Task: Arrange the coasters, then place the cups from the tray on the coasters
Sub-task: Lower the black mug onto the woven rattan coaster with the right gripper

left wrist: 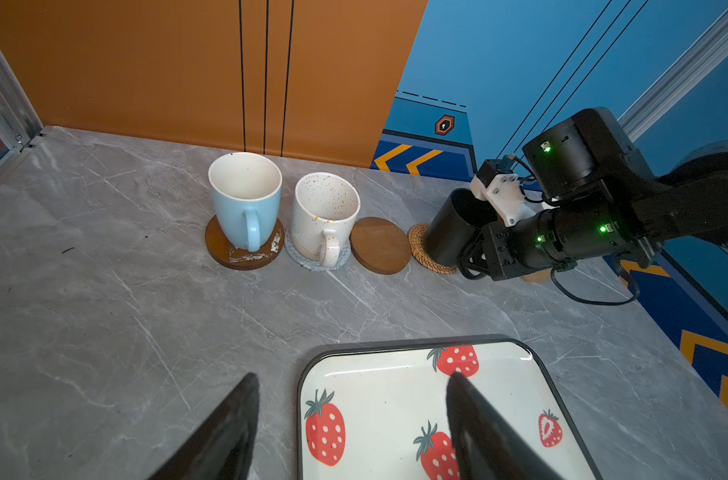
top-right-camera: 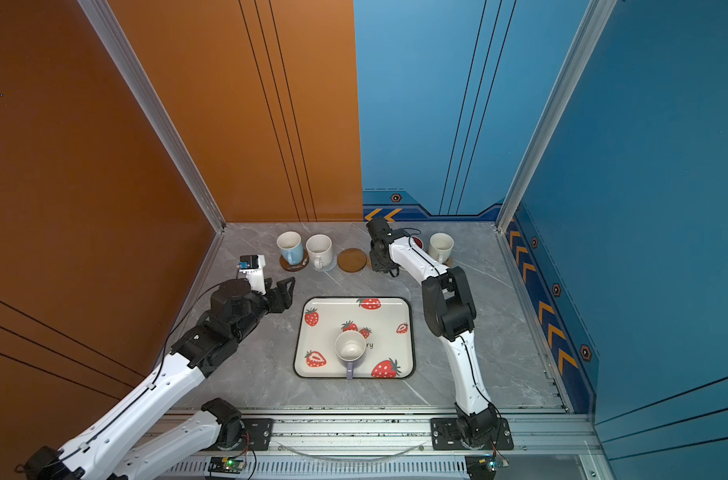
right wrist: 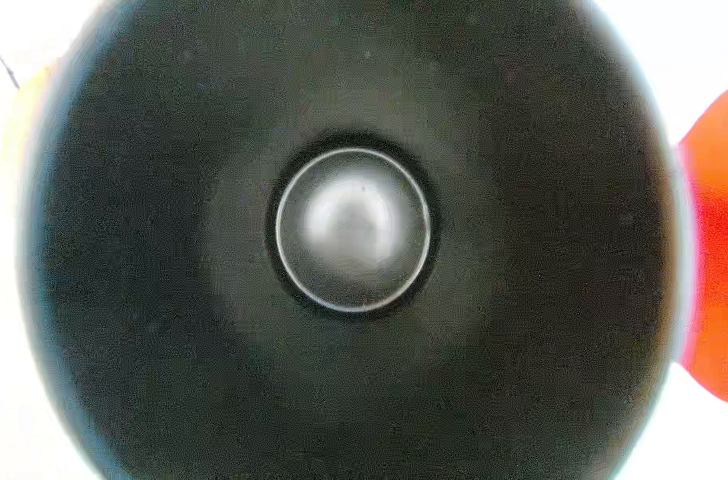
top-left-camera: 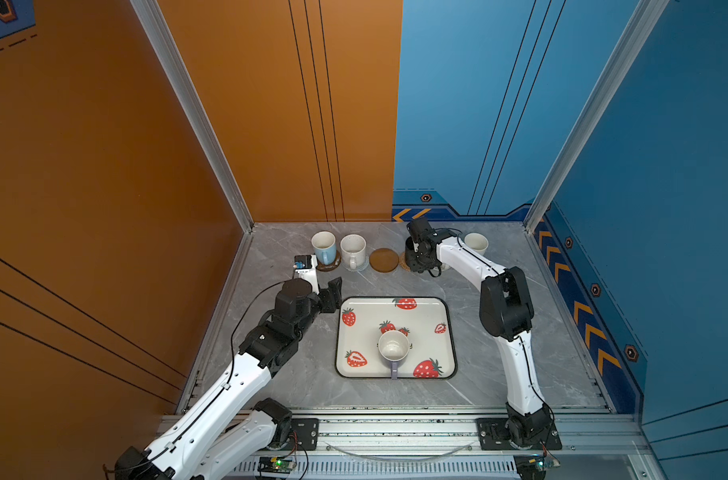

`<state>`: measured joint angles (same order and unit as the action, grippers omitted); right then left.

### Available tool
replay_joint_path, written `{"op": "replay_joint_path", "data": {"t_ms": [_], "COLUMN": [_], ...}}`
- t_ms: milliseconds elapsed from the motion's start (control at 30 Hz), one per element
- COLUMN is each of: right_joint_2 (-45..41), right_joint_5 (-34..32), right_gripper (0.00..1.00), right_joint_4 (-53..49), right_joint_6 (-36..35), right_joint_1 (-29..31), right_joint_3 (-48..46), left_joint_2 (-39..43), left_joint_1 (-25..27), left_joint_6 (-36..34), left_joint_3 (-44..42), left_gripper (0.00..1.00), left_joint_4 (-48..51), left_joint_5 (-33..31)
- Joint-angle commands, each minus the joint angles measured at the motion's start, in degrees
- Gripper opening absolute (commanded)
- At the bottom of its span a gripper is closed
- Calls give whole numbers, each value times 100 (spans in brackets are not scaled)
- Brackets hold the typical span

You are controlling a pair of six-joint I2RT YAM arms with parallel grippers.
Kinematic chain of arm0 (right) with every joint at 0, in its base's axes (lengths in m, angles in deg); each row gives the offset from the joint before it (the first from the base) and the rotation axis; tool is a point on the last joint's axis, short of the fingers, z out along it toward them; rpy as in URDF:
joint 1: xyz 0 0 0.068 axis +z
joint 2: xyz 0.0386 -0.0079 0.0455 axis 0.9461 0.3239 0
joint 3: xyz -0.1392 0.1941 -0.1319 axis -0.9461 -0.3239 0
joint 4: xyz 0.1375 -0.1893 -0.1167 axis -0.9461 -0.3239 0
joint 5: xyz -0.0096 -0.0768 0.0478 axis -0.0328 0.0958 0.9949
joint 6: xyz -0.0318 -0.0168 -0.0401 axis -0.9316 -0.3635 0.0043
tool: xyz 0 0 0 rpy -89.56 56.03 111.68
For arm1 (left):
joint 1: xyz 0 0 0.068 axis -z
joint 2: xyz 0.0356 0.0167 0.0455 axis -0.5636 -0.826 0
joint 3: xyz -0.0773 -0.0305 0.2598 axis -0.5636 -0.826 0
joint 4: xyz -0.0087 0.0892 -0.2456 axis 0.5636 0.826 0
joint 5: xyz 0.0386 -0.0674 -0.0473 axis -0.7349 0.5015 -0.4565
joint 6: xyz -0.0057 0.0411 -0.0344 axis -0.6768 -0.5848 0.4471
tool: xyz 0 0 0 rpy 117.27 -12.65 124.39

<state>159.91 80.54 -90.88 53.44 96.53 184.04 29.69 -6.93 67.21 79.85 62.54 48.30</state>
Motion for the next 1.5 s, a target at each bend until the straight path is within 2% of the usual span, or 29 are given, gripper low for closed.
{"op": "replay_joint_path", "data": {"t_ms": [0,1000,1467], "right_joint_2": [3,409,437], "right_joint_5": [-14,280,52], "right_gripper": [0,0,0], "right_joint_4": [345,332,209], "right_joint_6": [-42,109,109], "right_joint_1": [-38,73,15], "right_joint_3": [283,265,239], "left_joint_2": [44,87,121], "left_joint_1": [-73,-96,-121], "left_joint_6": [9,0,2], "left_joint_3": [-58,-80,-104], "left_gripper": [72,72,72], "left_joint_4": [60,121,122], "left_joint_5": [-60,-78,-86]}}
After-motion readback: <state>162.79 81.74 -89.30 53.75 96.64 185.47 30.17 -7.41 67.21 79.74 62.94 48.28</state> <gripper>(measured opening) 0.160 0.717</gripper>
